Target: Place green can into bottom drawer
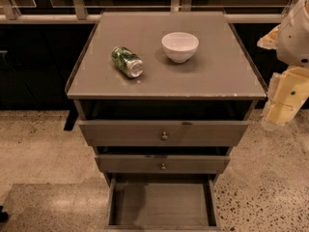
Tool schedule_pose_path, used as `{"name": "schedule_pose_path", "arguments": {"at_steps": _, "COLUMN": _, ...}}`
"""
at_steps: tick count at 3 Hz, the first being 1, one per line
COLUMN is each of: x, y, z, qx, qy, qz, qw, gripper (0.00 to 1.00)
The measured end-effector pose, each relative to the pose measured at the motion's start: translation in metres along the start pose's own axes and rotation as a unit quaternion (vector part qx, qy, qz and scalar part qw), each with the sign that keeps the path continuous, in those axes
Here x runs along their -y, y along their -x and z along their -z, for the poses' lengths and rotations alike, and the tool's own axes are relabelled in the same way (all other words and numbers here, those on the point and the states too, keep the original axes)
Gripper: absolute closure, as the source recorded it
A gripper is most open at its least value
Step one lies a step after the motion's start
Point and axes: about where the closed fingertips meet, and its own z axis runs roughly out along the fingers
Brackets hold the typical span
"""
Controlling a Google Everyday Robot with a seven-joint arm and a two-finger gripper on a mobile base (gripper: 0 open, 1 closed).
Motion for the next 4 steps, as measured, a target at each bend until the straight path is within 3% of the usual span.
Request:
{"name": "schedule_pose_path", "arguments": {"at_steps": 1, "x": 0.003, "y": 0.003, "z": -0.002, "qx": 0.001, "qy": 0.001, "qz": 0.001, "qw": 1.0000, "gripper": 0.00}}
{"name": "schedule_pose_path", "arguments": {"at_steps": 3, "x": 0.031, "y": 0.063, "z": -0.075, "qx": 0.024, "qy": 0.066, "qz": 0.047, "qw": 0.9965, "gripper": 0.00}}
{"name": "schedule_pose_path", "arguments": {"at_steps": 4, "x": 0.040, "y": 0.096, "z": -0.102, "qx": 0.041, "qy": 0.082, "qz": 0.076, "qw": 0.9929, "gripper": 0.00}}
